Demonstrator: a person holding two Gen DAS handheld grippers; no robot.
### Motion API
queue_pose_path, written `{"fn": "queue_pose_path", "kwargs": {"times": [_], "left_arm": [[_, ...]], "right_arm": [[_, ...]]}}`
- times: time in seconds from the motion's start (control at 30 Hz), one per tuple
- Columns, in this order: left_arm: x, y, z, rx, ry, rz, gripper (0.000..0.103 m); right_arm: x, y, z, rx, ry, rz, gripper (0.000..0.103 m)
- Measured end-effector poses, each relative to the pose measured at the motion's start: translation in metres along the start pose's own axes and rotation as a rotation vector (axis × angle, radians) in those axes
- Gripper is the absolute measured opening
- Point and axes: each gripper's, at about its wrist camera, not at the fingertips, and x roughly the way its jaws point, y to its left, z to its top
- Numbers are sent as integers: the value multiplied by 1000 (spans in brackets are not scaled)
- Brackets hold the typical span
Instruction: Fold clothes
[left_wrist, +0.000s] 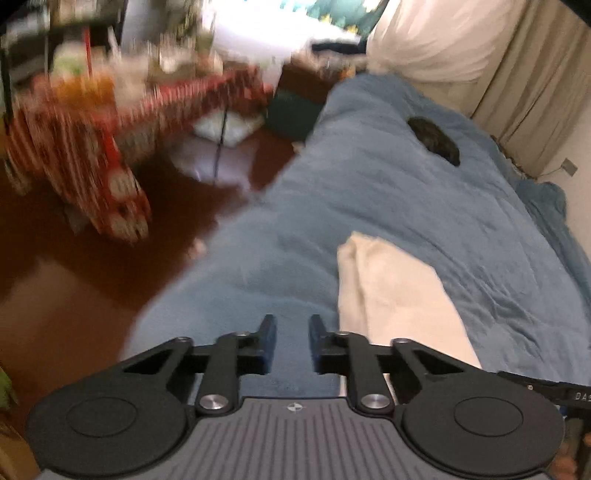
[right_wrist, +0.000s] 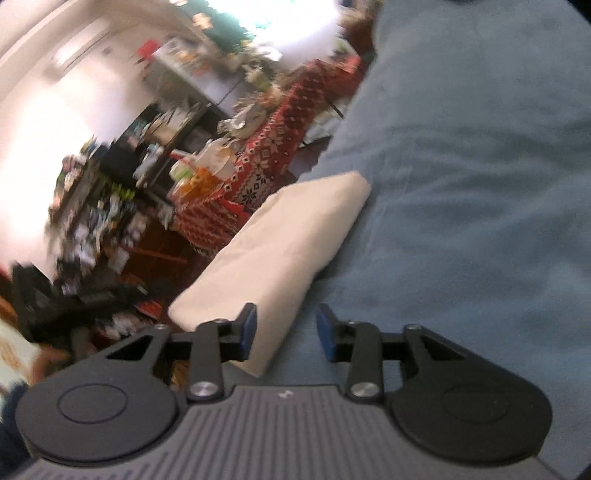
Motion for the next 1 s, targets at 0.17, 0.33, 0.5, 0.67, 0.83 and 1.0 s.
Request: {"fn": "queue_pose_path", "kwargs": {"times": [0.17, 0.33, 0.5, 0.67, 0.83, 1.0], "left_arm": [[-6, -47, 2, 68, -50, -116, 15], [33, -44, -10, -25, 29, -146, 10], [41, -10, -32, -176, 46, -156, 4], [20, -18, -36, -139, 6, -143, 4], [14, -52, -12, -22, -11, -168, 5], [76, -61, 24, -26, 175, -113, 5]], "right_arm": [[-11, 22, 28, -125, -51, 27, 14], [27, 57, 32, -238, 13, 21, 14], [38, 61, -8, -277, 98, 28, 13], [8, 53, -28, -311, 68, 86, 13], [-7, 34, 0, -292, 21, 64, 14], [34, 19, 34, -267, 77, 32, 14]]}}
